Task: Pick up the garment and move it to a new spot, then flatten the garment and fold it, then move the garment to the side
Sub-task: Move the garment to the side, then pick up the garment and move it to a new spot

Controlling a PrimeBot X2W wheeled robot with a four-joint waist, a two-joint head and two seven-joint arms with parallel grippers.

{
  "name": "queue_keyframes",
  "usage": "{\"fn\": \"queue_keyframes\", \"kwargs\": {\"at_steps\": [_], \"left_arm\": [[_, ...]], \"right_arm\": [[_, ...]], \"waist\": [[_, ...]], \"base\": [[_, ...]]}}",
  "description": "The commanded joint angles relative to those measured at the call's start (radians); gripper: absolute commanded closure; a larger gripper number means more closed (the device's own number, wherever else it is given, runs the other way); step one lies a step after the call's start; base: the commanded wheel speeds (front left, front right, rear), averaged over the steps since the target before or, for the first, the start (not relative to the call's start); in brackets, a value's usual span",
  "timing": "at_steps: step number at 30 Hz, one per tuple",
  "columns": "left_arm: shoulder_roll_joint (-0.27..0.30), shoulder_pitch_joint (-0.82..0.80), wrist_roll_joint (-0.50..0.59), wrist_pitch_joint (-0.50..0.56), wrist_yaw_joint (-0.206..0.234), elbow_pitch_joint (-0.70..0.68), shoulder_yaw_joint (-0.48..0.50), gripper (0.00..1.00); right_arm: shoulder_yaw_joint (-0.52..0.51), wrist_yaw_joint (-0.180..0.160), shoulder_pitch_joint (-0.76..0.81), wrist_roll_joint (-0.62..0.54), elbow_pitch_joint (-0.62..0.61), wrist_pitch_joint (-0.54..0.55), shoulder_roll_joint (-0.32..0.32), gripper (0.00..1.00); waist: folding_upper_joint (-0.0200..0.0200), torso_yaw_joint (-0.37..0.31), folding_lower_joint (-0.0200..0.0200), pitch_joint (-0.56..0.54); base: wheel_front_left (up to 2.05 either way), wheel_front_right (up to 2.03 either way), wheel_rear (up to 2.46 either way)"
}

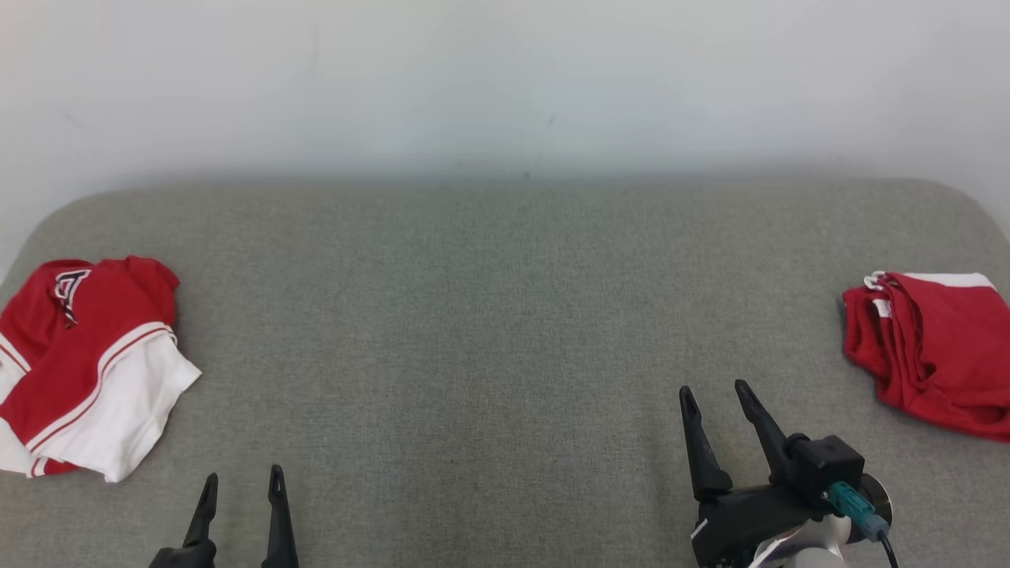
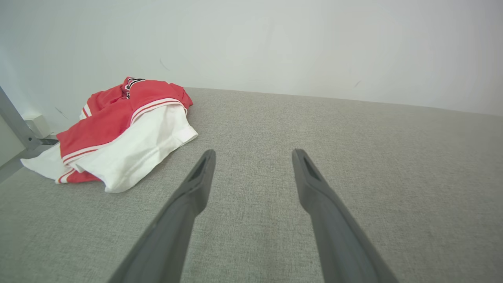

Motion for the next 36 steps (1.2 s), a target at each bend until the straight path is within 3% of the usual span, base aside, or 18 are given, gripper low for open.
{"fn": "queue_keyframes", "kwargs": {"at_steps": [1,12,17,36], "left_arm": [[-0.001,0.013,-0.014,-0.003,0.005,-0.002,-0.003,0.00],[-0.001,0.026,-0.016,-0.003,0.015,-0.008,0.010,0.00],[-0.001,0.018,-0.029,-0.003,0.026,-0.007,0.023,0.00],[-0.001,0.026,-0.027,-0.003,0.027,0.003,0.084,0.00]], "right_arm": [[-0.005,-0.003,0.022,-0.004,-0.007,0.000,0.002,0.00],[-0.026,-0.003,0.040,-0.020,-0.024,0.000,0.001,0.00],[-0.026,-0.003,0.040,-0.030,-0.024,0.000,0.002,0.00],[0.076,-0.003,-0.002,-0.052,-0.004,0.000,0.001,0.00]], "waist": [[0.0001,0.013,0.0002,-0.030],[0.0001,0.001,0.0002,-0.033],[0.0001,0.032,0.0002,-0.026],[0.0001,0.448,0.0002,0.028]], "base": [[0.00,0.00,0.00],[0.00,0.00,0.00],[0.00,0.00,0.00],[0.00,0.00,0.00]]}}
